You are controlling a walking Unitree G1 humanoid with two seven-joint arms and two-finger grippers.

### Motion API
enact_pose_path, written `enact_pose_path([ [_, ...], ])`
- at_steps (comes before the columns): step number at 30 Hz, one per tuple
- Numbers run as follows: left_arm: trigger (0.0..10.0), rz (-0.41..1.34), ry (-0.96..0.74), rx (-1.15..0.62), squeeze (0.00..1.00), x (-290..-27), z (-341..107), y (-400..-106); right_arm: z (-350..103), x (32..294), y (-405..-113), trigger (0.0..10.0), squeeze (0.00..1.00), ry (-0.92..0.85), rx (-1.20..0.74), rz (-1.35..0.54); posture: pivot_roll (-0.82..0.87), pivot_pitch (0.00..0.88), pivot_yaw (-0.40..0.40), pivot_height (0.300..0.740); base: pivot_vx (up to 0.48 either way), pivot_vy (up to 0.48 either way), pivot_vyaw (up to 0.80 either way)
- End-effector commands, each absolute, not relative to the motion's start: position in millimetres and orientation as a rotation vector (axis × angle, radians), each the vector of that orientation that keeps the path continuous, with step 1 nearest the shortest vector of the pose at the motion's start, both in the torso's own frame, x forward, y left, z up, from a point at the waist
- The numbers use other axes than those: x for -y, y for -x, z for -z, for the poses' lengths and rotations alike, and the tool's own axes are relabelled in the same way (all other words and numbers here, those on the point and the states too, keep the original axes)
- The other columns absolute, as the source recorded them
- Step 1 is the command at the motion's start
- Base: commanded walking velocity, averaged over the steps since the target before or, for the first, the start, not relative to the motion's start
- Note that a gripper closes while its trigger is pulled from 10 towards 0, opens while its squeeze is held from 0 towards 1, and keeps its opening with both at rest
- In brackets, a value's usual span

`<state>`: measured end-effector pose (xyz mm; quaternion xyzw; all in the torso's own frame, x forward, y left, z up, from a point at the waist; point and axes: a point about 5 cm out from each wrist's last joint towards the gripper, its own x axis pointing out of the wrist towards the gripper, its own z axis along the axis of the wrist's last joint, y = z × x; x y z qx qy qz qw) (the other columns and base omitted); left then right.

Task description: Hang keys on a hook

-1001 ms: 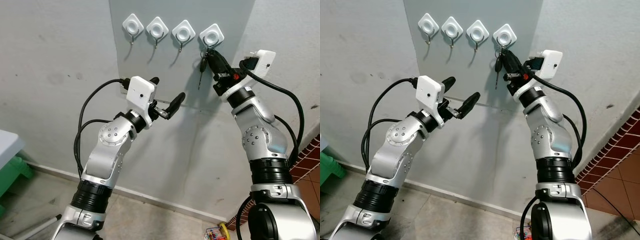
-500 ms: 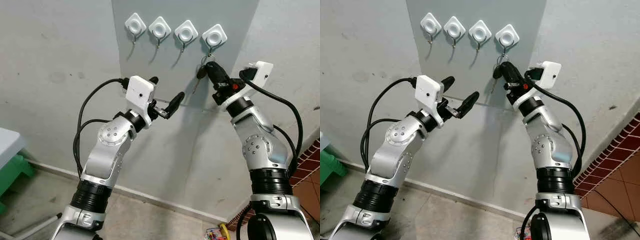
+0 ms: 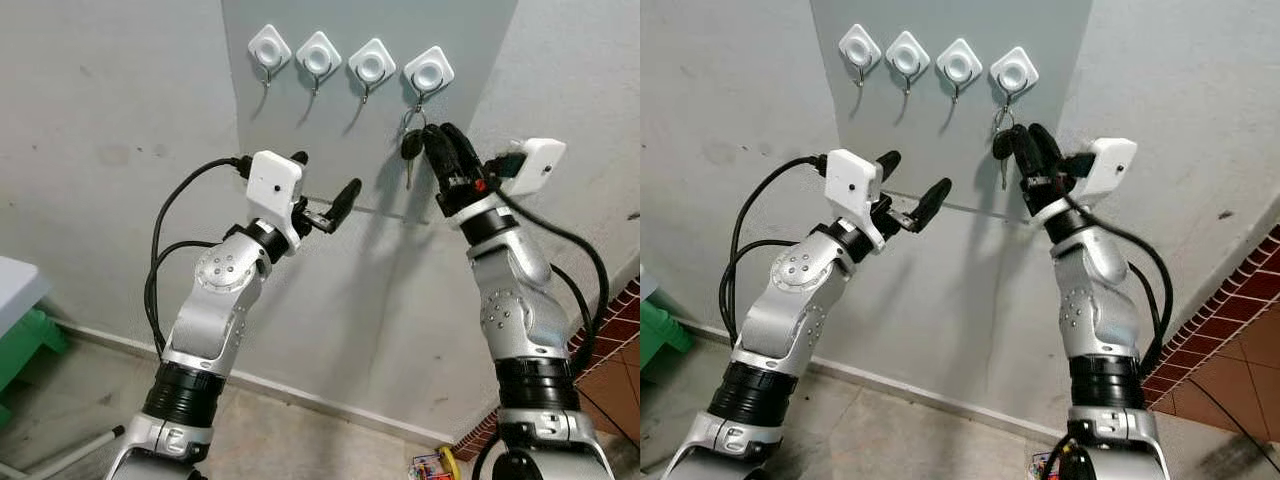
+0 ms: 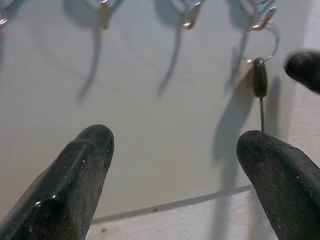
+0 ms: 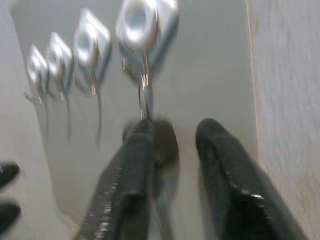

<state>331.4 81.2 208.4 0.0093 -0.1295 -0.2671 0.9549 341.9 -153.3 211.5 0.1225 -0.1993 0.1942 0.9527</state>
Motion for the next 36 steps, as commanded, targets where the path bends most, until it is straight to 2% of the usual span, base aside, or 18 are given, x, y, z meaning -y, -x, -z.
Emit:
enact_pose_path([
  [1,10.0,0.493,-0.016,0.242,0.0,-87.3,-198.3,-332.0,-205.9,153.0,-338.4,10.0,1.0,-0.227,0.397,-0.383,-0.02,0.0,-0.005,0.74,0.0,0.0,0.0],
  [9,10.0,0.352,-0.001,0.102,0.0,-108.7,-141.4,-330.4,-149.2,157.6,-323.3,10.0,1.0,-0.154,0.269,-0.308,-0.03,0.0,0.008,0.74,0.0,0.0,0.0],
  [10,10.0,0.304,0.004,0.058,0.0,-117.0,-124.2,-328.8,-128.7,162.8,-317.6,10.0,0.0,-0.129,0.228,-0.261,-0.03,0.0,0.013,0.74,0.0,0.0,0.0],
  [15,10.0,0.195,0.061,0.041,0.0,-139.5,-94.1,-319.0,-75.6,173.5,-298.4,10.0,0.0,-0.07,0.06,-0.192,-0.03,0.0,0.017,0.74,0.0,0.0,0.0],
  [17,10.0,0.171,0.003,0.021,0.0,-145.4,-81.3,-313.4,-59.7,175.4,-290.7,10.0,0.0,-0.081,0.003,-0.186,-0.04,0.0,0.021,0.74,0.0,0.0,0.0],
  [23,10.0,0.148,0.003,-0.147,0.0,-158.5,-38.6,-298.2,-21.2,183.8,-273.4,10.0,0.0,-0.117,-0.171,-0.129,-0.04,0.0,0.026,0.74,0.0,0.0,0.0],
  [28,10.0,0.073,0.072,-0.398,0.0,-178.6,12.1,-268.1,28.6,195.9,-239.5,10.0,0.0,-0.072,-0.435,-0.037,-0.04,0.0,0.029,0.74,0.0,0.0,0.0],
  [36,10.0,0.04,0.071,-0.585,0.0,-187.3,43.5,-236.8,58.7,207.7,-204.9,10.0,0.0,-0.035,-0.643,0.039,-0.05,0.0,0.032,0.74,0.0,0.0,0.0],
])
